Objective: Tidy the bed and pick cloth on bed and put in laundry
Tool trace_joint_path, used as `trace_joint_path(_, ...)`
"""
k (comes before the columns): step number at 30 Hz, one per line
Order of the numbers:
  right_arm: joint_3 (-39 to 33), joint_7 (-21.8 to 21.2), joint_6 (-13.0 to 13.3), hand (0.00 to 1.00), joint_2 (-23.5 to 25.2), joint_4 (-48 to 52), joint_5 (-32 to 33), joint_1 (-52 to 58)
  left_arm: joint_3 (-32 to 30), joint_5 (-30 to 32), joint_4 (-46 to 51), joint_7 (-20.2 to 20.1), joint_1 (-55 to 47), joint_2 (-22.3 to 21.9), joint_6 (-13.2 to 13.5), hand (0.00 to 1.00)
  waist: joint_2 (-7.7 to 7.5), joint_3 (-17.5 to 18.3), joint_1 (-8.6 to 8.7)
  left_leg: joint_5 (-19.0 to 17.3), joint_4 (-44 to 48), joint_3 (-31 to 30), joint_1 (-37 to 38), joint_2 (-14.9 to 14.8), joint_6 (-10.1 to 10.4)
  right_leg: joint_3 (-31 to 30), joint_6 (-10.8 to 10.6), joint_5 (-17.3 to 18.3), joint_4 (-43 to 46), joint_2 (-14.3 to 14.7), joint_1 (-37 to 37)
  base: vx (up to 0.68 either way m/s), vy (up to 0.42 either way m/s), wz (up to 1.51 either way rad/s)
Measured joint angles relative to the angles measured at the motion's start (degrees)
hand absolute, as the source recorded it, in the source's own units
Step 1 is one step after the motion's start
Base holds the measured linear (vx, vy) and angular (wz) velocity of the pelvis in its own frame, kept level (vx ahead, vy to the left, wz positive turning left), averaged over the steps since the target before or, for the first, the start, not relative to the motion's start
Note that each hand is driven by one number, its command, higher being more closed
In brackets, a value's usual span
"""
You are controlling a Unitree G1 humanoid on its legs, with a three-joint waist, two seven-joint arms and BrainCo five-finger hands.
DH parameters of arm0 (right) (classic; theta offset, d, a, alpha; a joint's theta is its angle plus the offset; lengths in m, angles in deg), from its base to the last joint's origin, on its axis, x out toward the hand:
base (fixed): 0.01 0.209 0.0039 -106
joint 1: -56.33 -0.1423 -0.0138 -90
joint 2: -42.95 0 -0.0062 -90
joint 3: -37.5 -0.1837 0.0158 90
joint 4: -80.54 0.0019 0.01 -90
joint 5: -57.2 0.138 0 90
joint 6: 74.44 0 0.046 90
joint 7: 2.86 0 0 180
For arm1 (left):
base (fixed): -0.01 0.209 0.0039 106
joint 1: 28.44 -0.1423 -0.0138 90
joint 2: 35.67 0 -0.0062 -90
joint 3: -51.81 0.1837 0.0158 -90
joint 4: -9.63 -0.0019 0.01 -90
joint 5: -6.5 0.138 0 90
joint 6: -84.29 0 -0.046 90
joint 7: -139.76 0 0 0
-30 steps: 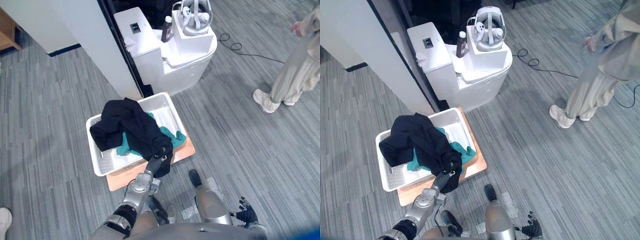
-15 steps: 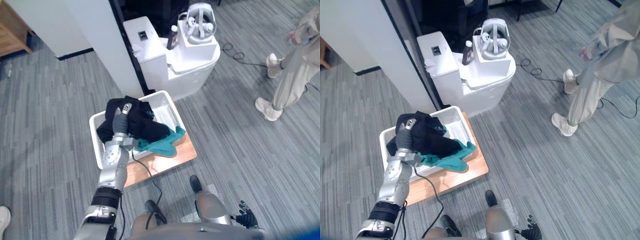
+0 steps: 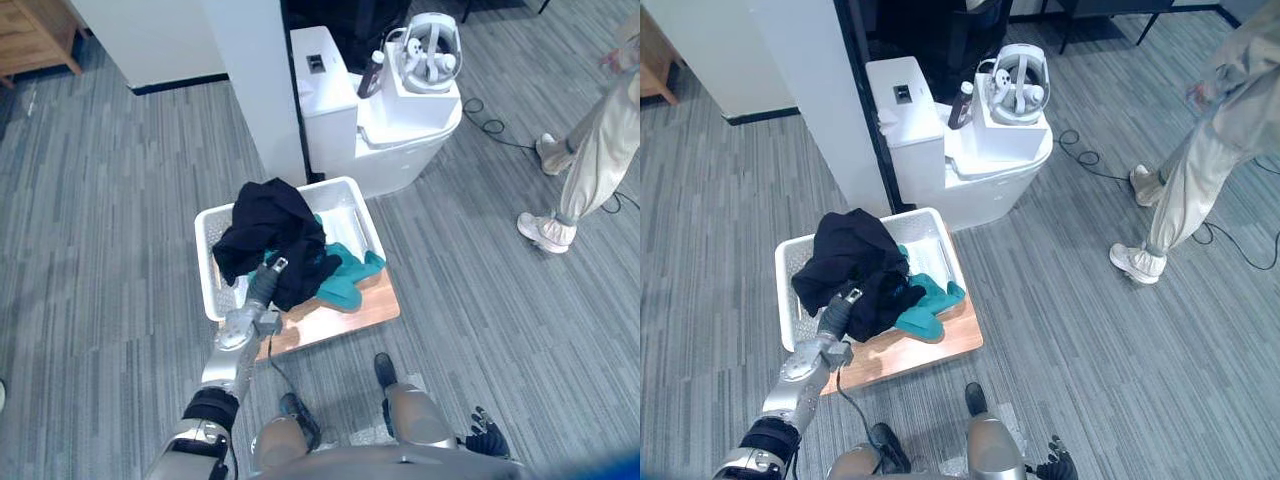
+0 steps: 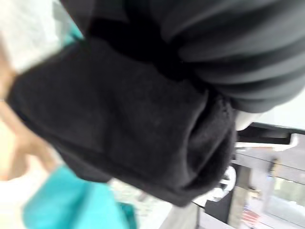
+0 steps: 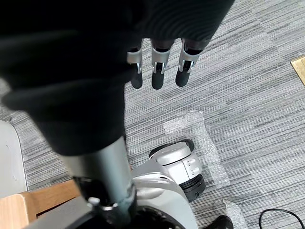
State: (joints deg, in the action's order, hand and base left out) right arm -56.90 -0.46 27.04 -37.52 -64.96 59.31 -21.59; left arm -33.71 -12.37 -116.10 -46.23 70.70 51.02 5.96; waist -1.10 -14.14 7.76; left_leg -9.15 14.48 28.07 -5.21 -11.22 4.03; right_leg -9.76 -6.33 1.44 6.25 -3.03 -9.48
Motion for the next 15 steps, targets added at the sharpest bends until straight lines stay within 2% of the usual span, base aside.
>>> trace_joint_path(2, 0.20, -0.06, 0.05, 0.00, -0.51, -0.09, -0.14, -0.71, -0.05, 0.31, -0.66, 1.33, -0.01, -0.01, 0.65, 0.00, 0.33, -0.91, -0.01, -0.29, 0.74, -0.08, -0.28, -0.21, -0.08, -0.02, -0.04, -0.29, -0.18, -0.01, 0.11, -0.02, 0.006, 0.00)
trace_joint_path(5, 0.31, -0.07, 0.22, 0.00, -1.08, -0.08, -0.22, -1.12, -0.18, 0.27, -1.55, 3.42, 0.63, -0.07, 3.11, 0.00, 0.87, -2.14, -0.05, -0.46, 1.82, -0.24, -1.78, -0.50, -0.30, -0.22, -0.06, -0.96, -0.72, -0.03, -0.60, -0.07, 0.006, -0.01)
trace_joint_path(15, 0.40, -0.07, 0.83, 0.00, -1.43, -0.11, -0.82, -2.19, -2.63, -0.65, -1.51, 7.87, 2.46, 0.00, 6.71, 0.00, 0.94, -3.55, 0.54, 0.02, 0.99, 0.16, -1.99, -0.19, -0.52, -0.42, 0.12, -2.08, -1.95, -0.12, -0.97, -0.01, 0.000, -0.02)
